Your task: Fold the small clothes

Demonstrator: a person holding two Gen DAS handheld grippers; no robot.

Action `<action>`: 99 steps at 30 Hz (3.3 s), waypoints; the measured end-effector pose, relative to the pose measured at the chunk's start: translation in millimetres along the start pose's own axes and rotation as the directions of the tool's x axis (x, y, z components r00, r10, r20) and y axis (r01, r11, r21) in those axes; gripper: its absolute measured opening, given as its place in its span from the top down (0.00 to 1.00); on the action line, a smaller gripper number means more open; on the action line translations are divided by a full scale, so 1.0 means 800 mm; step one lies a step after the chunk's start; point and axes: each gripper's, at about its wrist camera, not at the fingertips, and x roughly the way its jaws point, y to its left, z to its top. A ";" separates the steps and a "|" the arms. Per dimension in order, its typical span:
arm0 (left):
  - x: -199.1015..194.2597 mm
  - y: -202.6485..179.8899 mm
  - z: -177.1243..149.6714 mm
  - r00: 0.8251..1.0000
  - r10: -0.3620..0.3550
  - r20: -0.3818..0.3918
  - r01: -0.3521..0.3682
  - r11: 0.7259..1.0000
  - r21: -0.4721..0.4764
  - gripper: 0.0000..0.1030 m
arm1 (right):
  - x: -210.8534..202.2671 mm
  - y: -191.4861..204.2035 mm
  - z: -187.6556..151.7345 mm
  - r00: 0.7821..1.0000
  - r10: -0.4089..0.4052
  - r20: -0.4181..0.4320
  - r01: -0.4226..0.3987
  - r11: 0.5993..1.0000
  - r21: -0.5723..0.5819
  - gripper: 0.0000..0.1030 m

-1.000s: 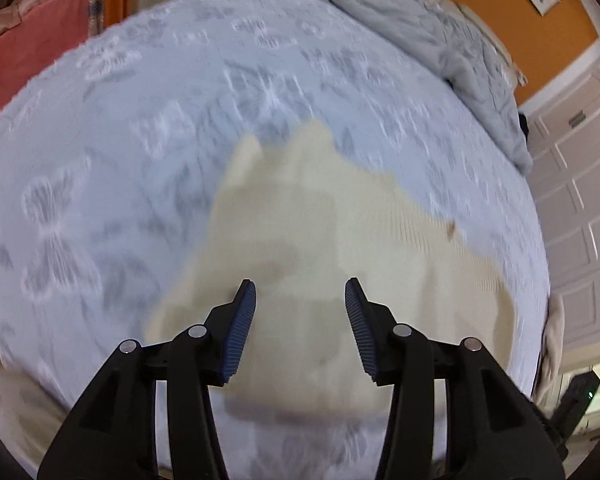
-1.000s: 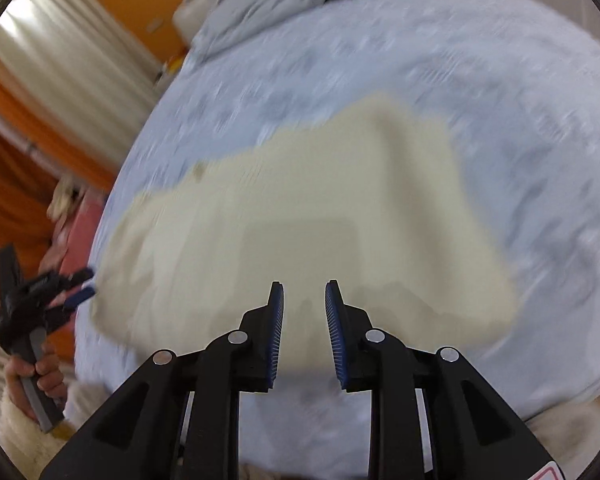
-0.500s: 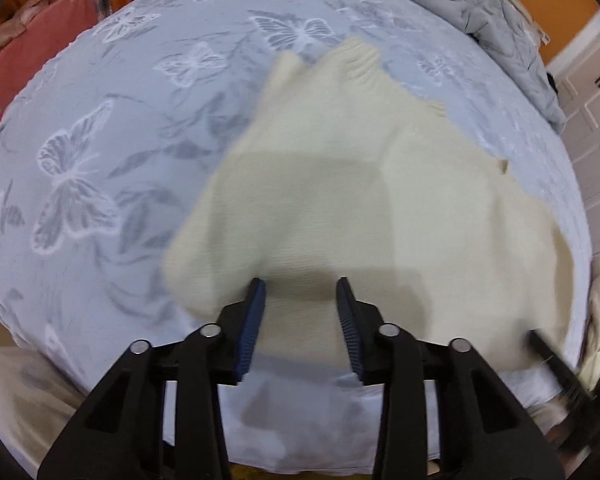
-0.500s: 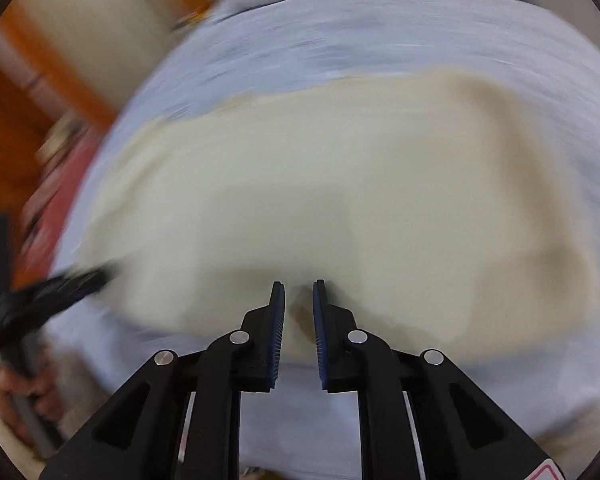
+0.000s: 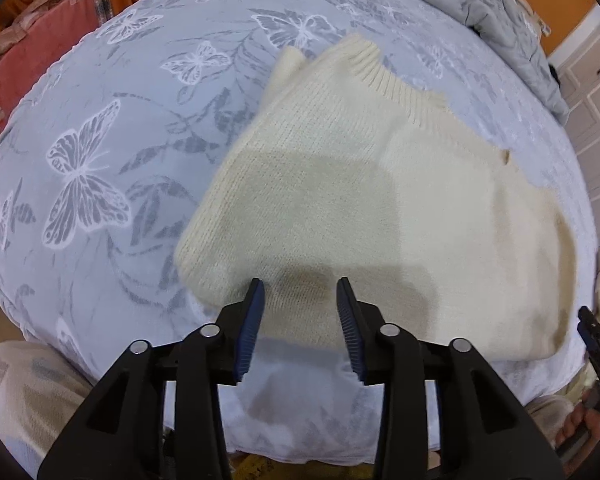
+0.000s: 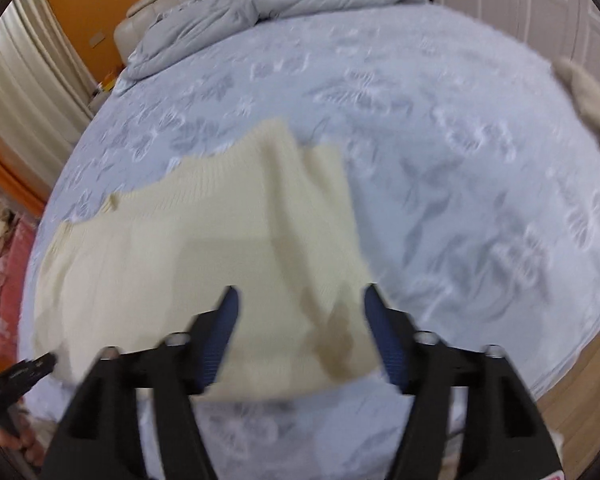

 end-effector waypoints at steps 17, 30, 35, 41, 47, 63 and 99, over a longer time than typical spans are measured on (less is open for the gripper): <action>-0.005 0.046 0.041 0.999 0.017 -0.032 -0.019 0.998 -0.066 0.89 | -0.007 -0.041 0.020 0.986 0.148 -0.069 -0.145 0.988 0.058 0.91; -0.034 -0.002 0.083 0.995 -0.013 0.095 0.014 1.000 -0.014 0.35 | 0.028 -0.020 0.056 0.994 0.078 -0.075 -0.077 0.997 0.021 0.38; 0.037 -0.016 0.122 1.000 0.029 0.007 -0.029 0.999 -0.012 0.52 | 0.099 0.003 0.087 0.988 0.043 -0.151 -0.044 0.999 -0.007 0.95; 0.048 -0.002 0.129 0.999 0.033 -0.026 -0.035 0.998 -0.060 0.90 | 0.053 -0.028 0.096 0.993 0.119 -0.002 -0.118 0.990 0.080 0.92; 0.066 0.000 0.124 0.997 0.054 -0.048 -0.057 0.997 -0.054 0.83 | 0.101 -0.039 0.079 0.989 0.050 -0.137 -0.039 0.996 0.081 0.81; 0.048 0.083 0.018 0.982 -0.186 -0.027 0.164 0.918 -0.361 0.21 | 0.145 0.247 0.028 0.927 0.166 -0.336 -0.249 0.943 -0.221 0.93; -0.072 -0.279 -0.118 0.959 -0.274 0.072 0.208 0.855 0.476 0.11 | -0.042 -0.050 -0.017 0.919 0.385 -0.088 -0.374 0.920 0.117 0.25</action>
